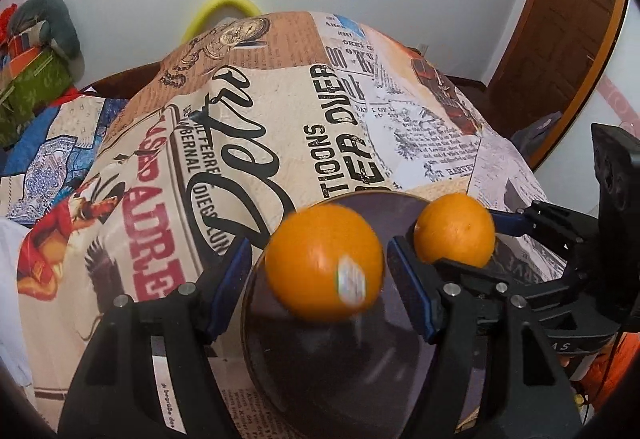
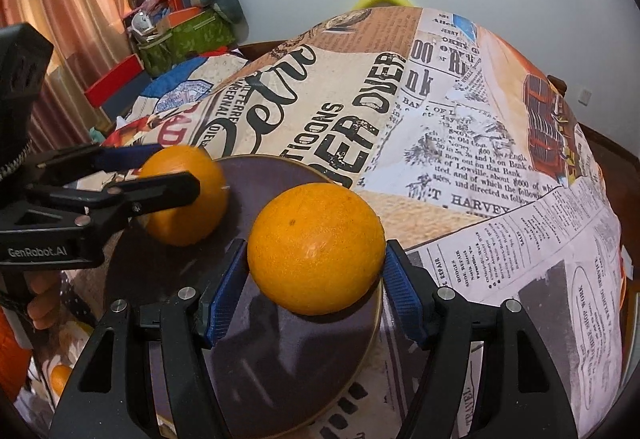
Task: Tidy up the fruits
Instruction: 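Carry both oranges onto the purple plate and open both tools, then grasp a yellow cylinder with the left tool while the right tool grasps the other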
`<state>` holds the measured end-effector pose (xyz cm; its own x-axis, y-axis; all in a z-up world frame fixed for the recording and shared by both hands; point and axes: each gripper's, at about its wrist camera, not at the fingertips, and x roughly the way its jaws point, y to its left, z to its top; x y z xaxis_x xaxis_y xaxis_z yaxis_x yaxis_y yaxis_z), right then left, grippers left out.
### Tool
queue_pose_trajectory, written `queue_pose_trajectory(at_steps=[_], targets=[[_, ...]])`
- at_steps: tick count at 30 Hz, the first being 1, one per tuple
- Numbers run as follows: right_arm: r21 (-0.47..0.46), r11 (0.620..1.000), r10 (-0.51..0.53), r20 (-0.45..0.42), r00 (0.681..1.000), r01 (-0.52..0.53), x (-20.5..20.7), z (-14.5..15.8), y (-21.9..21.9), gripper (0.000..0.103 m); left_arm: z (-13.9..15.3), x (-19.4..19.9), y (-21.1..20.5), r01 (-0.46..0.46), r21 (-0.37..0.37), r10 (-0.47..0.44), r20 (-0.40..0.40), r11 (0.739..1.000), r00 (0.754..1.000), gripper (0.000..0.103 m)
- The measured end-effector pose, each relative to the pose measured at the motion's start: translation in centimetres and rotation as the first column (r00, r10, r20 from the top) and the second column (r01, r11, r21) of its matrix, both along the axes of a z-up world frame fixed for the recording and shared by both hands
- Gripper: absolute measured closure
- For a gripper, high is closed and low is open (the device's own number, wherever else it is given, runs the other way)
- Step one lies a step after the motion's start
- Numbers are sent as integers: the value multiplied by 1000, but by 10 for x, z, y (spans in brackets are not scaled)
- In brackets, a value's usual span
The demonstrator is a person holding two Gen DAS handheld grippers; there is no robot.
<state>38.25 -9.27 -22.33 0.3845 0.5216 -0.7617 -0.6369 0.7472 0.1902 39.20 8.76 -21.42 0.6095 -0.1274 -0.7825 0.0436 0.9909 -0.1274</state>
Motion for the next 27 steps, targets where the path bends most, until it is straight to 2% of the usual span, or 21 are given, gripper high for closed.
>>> queue_pose_trajectory(at_steps=[12,22,27], targets=[[31,1000,1,10,1000,-1,-13,15,-7,36,15,-20,-1,-8,15,8,22,1000,1000,33],[54,997,-56,106,993,51,-56,59,-34,36,57,-73,-4,-30,16,28,97,999,995,33],[69,995,-84,126,988,76,-79,74,-48,36,73,-104,-7,-34,20,31,116,999,993,33]])
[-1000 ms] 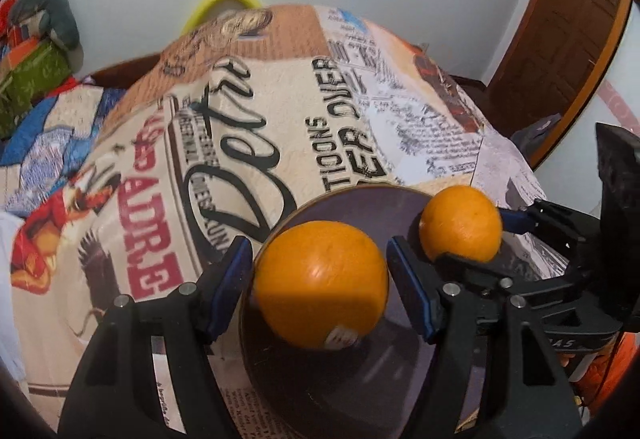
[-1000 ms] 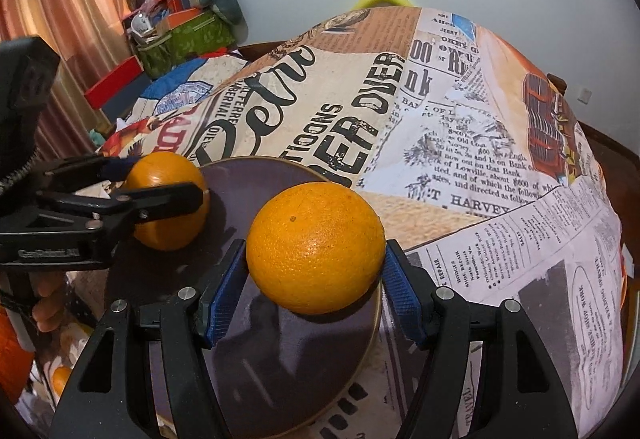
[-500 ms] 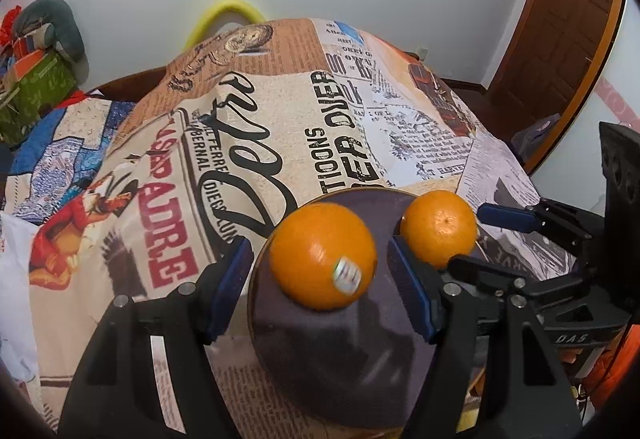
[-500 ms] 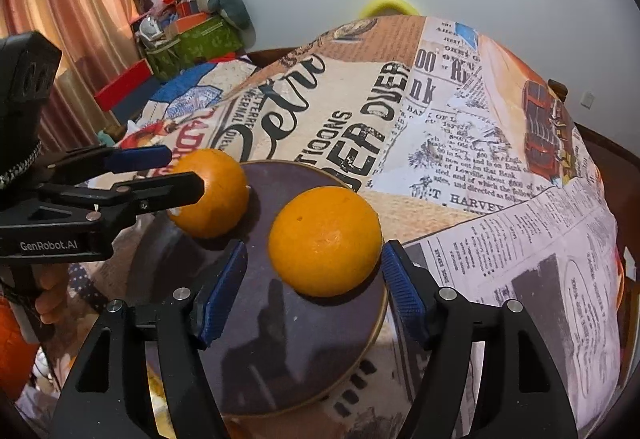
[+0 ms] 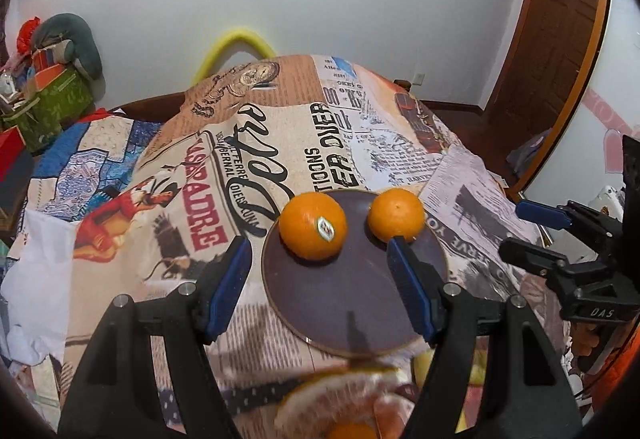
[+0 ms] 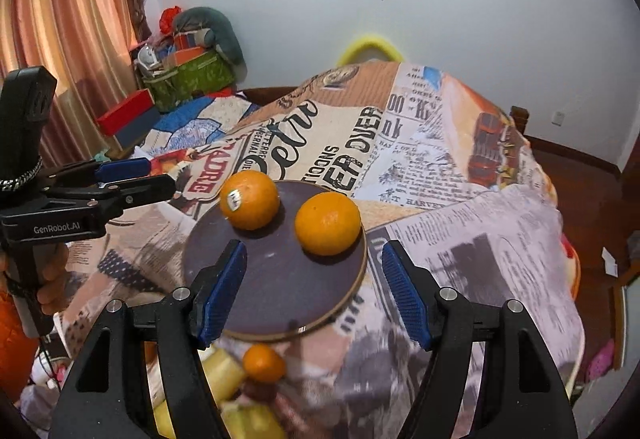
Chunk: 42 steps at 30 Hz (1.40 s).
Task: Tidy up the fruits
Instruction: 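Grasp a yellow cylinder with the left tool while the right tool grasps the other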
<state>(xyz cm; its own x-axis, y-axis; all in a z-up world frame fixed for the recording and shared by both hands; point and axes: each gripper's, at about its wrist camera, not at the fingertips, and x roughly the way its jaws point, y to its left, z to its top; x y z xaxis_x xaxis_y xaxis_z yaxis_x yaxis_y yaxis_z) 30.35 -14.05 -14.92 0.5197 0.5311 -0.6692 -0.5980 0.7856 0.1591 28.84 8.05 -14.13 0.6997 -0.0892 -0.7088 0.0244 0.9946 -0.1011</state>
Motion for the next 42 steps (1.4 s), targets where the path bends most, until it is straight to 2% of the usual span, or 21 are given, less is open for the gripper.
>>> queue_pose_trajectory(at_steps=[6,12,15,20,24,28,31,33,37,40,41,42], targets=[[-4,1000,-25,23,999,25,-35,11,-15,33,7,-37,-7,3,8,-3,5,1000,1000,33],[-7,999,-47,10,999,47,-63,9,-31,29,1,-66,-17,6,17,-5,-14,1000,1000,32],[4,998,-62,-18,998,63,-76,2,-37,26,-5,-75,-21,15,-3,-15,-29,1000,999,32],[-35,996,-78,-49,996,76,-94,-19,-44,26,-21,-84,-32,36,-8,-36,-81,999,996,32],[-69,994,-85,-66,994,81,-100,-34,-46,26,-41,-87,-45,62,-29,-65,-132,998,989,32],[-83,994,-85,-105,991,77,-100,-53,-46,26,-53,-89,-61,81,-28,-84,-143,996,986,32],[-108,991,-88,-104,991,77,-99,-64,-43,26,-57,-90,-71,78,-6,-79,-127,997,989,43],[-124,989,-95,-108,990,82,-99,-71,-43,26,-58,-90,-76,90,-20,-92,-134,996,987,57],[-90,995,-66,-166,984,52,-96,-80,-46,35,-59,-88,-86,125,-41,-130,-142,991,981,65],[-53,998,-36,-183,982,27,-99,-83,-48,45,-62,-86,-94,152,-59,-159,-157,987,975,72],[-37,999,-26,-188,982,19,-100,-83,-49,48,-64,-85,-97,160,-61,-168,-165,985,972,78],[-31,999,-24,-189,982,18,-101,-84,-49,49,-66,-85,-100,169,-61,-177,-172,984,969,79]])
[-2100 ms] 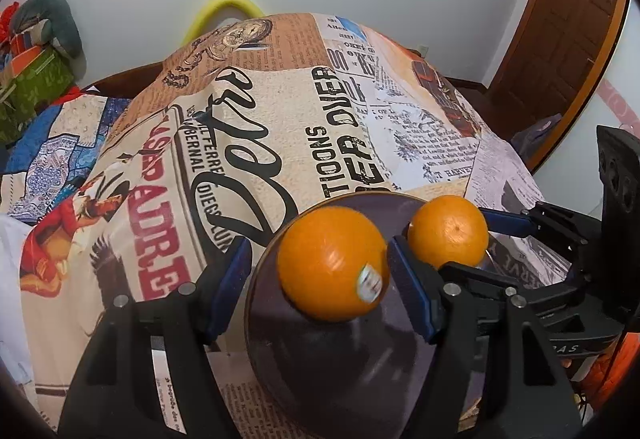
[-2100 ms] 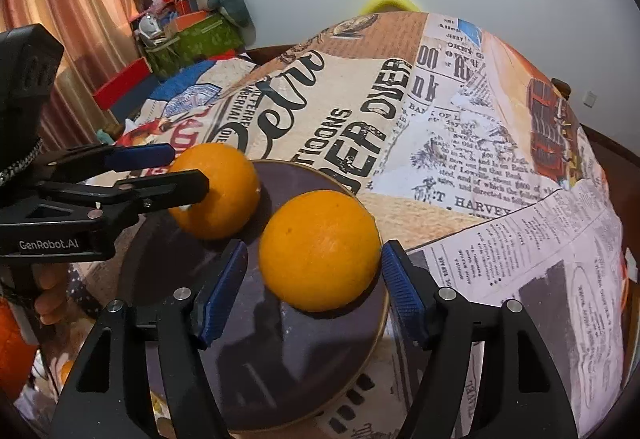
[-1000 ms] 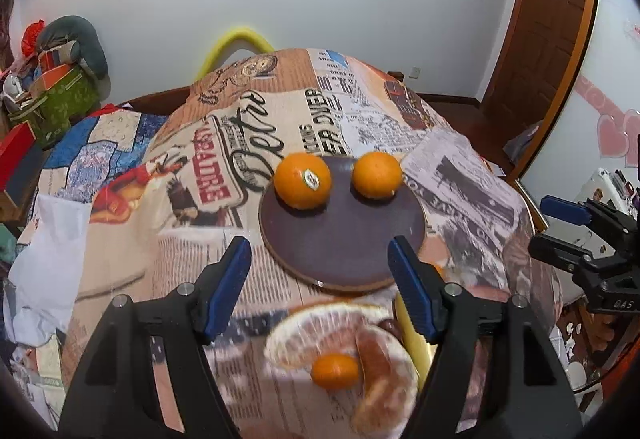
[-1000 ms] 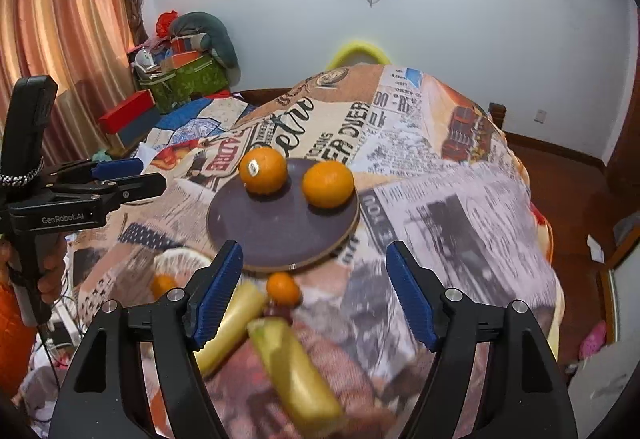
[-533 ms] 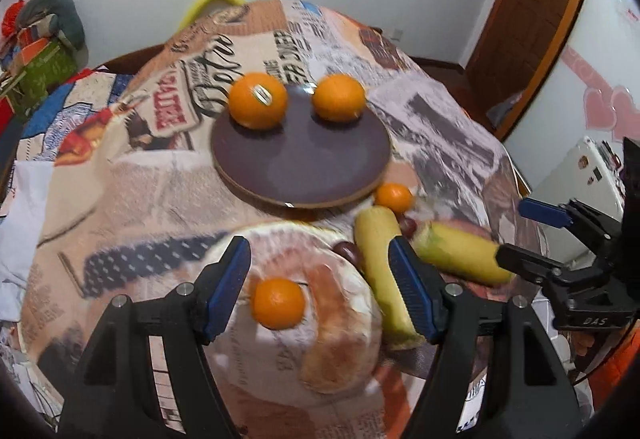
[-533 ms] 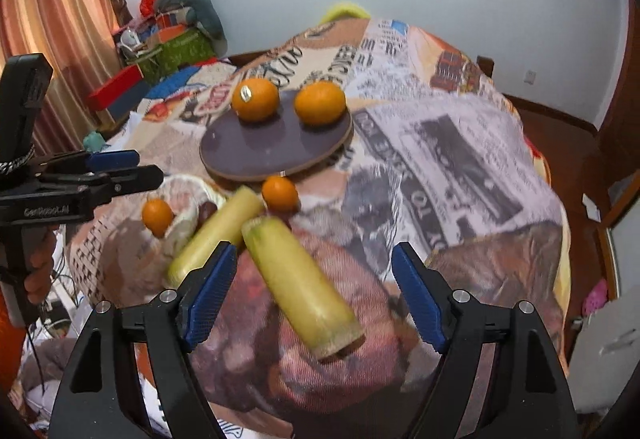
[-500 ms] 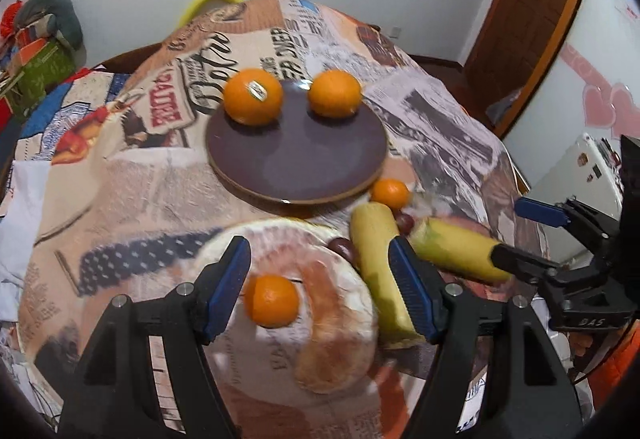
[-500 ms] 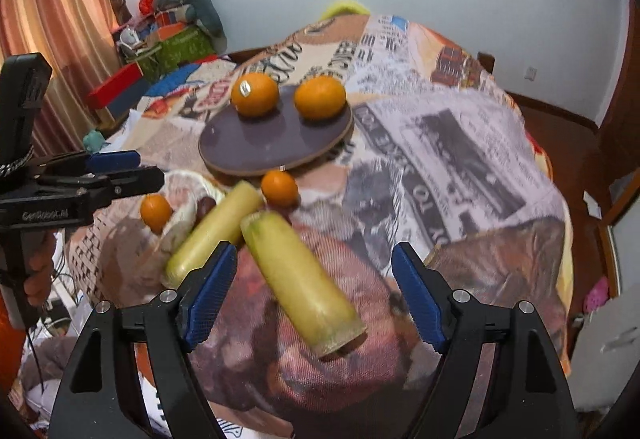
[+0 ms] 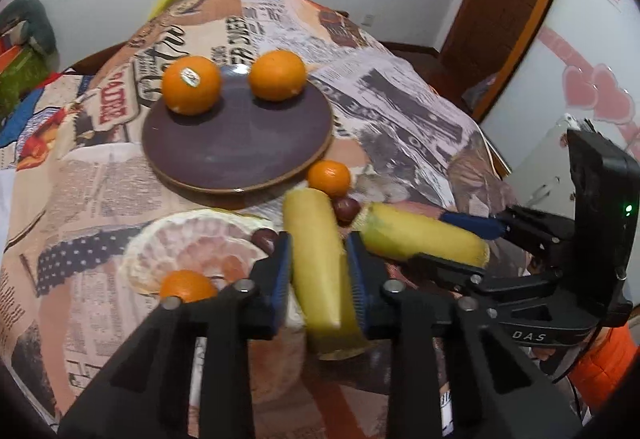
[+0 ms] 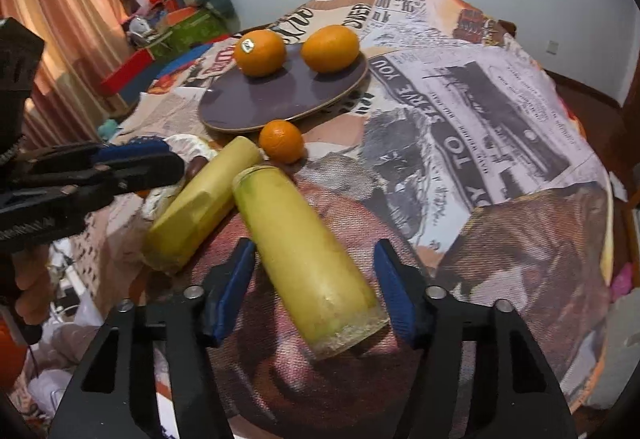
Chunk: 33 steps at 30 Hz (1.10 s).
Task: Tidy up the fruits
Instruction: 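Grasp a yellow cylinder with the left tool while the right tool grasps the other, then lift both yellow cylinders and carry them toward the purple plate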
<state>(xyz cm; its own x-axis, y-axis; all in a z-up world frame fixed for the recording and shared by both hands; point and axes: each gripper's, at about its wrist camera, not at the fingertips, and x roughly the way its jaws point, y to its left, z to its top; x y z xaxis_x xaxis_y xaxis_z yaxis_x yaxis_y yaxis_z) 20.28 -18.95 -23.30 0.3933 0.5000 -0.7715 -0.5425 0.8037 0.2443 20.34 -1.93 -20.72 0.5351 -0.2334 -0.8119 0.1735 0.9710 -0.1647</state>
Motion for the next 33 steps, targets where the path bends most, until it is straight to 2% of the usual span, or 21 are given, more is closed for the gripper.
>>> queue_pose_trajectory(at_steps=[2,5,8,13,17,21,25,31,33], targets=[[-2,1000,-5,16,1000,5,-3,1,-2,55,-3,0,-6,15,7,-15,-8,1000,1000,79],[-5,1000,-23,26,999,23,-5,3,-5,59,-7,1,-12,11,32,-10,-18,999,1000,79],[6,999,-45,17,999,45,-4,4,-10,61,-12,5,-10,-21,59,23,-35,998,999,79],[-25,999,-34,43,999,35,-9,7,-8,64,-13,6,-10,-16,65,19,-48,998,999,79],[-35,999,-28,45,999,29,-7,6,-7,64,-18,13,-16,17,83,-12,-61,996,998,65],[-9,999,-38,21,999,38,-3,5,-9,64,-24,20,-20,23,94,-15,-80,995,997,65],[-3,999,-39,17,999,39,-5,5,-10,65,-34,20,-21,23,76,-14,-123,997,992,67],[-2,1000,-24,9,1000,24,-14,7,-14,67,-29,5,-21,15,29,-10,-146,999,989,67],[0,1000,-17,-2,1000,17,-17,8,-16,67,-28,0,-24,24,39,-18,-150,999,989,66]])
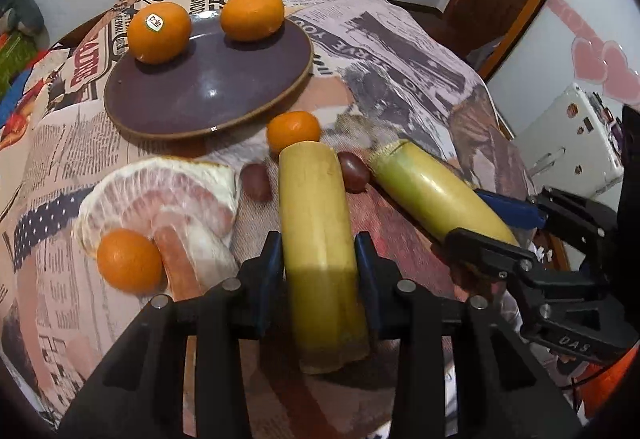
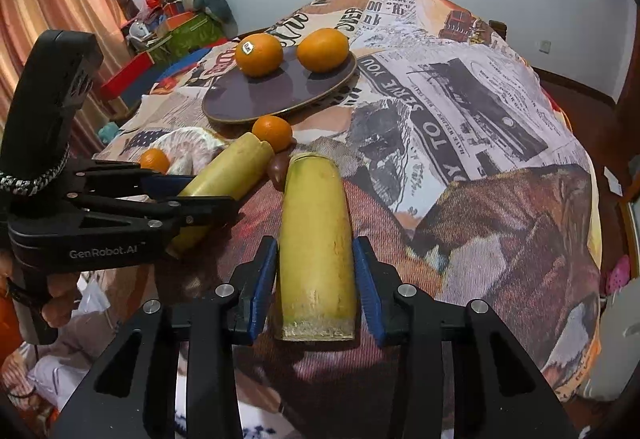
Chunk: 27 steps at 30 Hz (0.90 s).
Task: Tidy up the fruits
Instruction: 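Lift both yellow cylinders and carry them toward the purple plate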
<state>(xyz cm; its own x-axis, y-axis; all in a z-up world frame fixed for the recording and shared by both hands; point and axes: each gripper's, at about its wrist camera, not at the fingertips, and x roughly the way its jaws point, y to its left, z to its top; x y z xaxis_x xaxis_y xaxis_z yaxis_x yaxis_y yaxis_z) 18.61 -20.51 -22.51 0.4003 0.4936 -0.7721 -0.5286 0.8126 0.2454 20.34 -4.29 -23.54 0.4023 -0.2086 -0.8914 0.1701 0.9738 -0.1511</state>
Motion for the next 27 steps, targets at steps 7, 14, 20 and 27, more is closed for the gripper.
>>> queue_pose_trajectory(at_steps=[7,14,20,27], targets=[[23,1000,16,-44,999,-15,8,1,-1,66,-3,10,0,2,-7,-3,-14,1000,1000,67],[7,1000,23,-50,999,-22,24,-5,14,66,-7,29,0,-19,-24,19,-7,1000,1000,67],[18,1000,10,-52,999,-9,28,-7,15,67,-1,25,1,-13,-21,14,30,1000,999,67],[26,1000,0,23,1000,0,17,12,13,68,37,4,10,-17,-32,21,141,999,990,69]])
